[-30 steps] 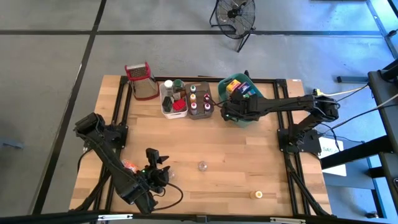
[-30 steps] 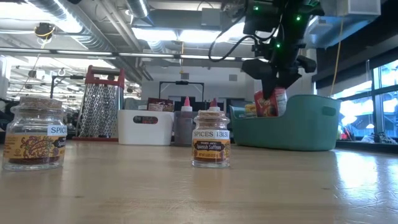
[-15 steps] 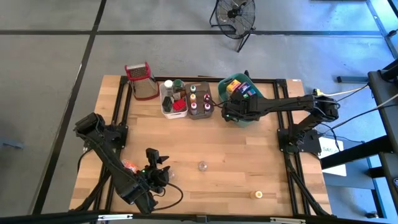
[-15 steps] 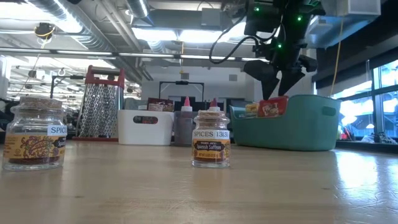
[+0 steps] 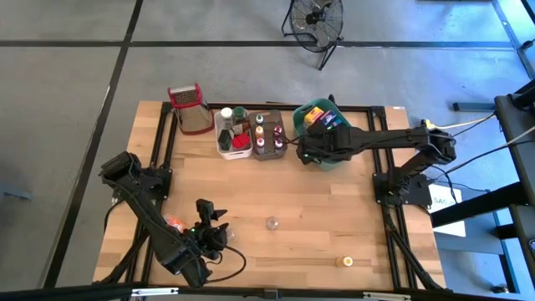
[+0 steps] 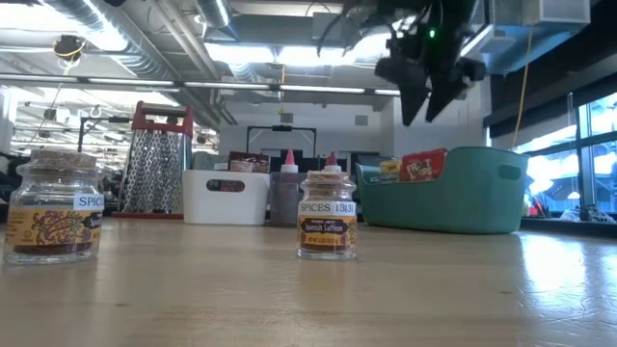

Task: Pick & Place Kitchen Items
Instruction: Put the left brown spice can into the left white bin

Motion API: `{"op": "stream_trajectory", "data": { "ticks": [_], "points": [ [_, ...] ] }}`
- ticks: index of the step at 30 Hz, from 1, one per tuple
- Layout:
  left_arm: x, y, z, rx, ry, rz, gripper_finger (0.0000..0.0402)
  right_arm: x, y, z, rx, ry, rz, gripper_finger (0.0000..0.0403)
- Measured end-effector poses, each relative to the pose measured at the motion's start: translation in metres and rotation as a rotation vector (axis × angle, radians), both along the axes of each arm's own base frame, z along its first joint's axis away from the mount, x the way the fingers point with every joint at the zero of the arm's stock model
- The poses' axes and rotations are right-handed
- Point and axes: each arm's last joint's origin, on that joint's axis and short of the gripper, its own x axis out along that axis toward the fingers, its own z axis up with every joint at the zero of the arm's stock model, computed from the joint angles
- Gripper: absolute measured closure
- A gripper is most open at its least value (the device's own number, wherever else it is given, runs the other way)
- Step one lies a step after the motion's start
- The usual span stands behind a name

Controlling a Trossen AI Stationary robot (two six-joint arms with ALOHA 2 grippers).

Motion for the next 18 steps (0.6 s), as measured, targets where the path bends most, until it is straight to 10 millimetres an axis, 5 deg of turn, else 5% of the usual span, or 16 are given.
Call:
{"op": "stream_trajectory", "data": {
  "ticks": [8,18],
  "points": [
    [0.0,0.0,0.0,-0.006,-0.006,0.007,0.0189,0.013,0.056,0.026,0.116,-0.014,0.426,0.0149],
    [0.0,0.0,0.0,-0.006,-0.01,0.007,0.0189,0.008,0.143,0.032,0.202,-0.078,0.917,0.0149]
  ]
}}
